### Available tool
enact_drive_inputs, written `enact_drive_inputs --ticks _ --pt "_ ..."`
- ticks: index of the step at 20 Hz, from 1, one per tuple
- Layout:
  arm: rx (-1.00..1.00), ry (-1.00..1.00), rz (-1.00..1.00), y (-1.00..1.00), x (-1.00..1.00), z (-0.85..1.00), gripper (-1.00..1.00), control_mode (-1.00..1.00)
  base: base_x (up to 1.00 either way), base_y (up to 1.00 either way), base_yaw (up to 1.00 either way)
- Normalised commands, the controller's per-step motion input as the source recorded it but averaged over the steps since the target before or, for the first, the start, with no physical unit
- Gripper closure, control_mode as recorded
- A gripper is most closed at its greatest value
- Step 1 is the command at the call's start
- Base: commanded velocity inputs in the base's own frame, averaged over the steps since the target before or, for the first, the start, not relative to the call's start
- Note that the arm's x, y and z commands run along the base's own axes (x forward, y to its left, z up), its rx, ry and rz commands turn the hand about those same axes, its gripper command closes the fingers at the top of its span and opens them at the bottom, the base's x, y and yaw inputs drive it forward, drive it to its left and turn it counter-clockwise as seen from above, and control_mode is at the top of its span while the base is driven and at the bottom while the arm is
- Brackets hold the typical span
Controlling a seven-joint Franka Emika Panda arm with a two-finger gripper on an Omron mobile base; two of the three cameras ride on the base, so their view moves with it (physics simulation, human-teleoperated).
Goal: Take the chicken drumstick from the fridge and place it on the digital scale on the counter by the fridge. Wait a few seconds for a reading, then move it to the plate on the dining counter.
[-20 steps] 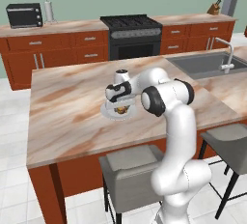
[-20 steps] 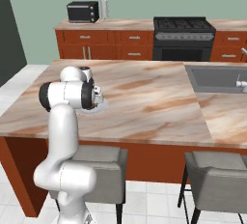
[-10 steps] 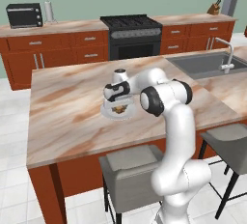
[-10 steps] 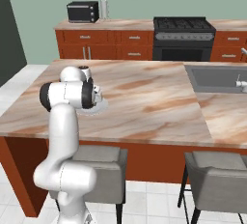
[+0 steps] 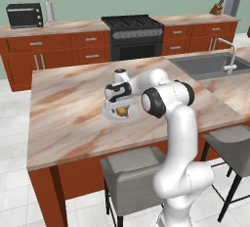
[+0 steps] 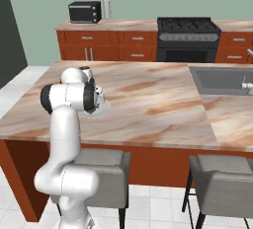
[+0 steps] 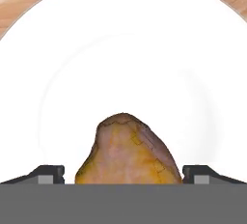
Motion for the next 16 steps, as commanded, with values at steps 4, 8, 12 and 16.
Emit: enact_drive_inputs --ticks 4,8,12,16 --pt "0.00 0.00 0.00 0.00 0.01 0.33 -1.00 -1.00 0.00 0.00 0.00" --pt "0.00 0.00 0.00 -0.06 -0.15 0.57 -1.00 -1.00 0.00 0.00 0.00" --pt "0.06 0.00 0.00 -0.41 -0.78 0.52 -1.00 -1.00 0.00 0.00 0.00" --pt "0.08 0.00 0.00 -0.66 -1.00 0.36 -1.00 -1.00 0.00 0.00 0.00"
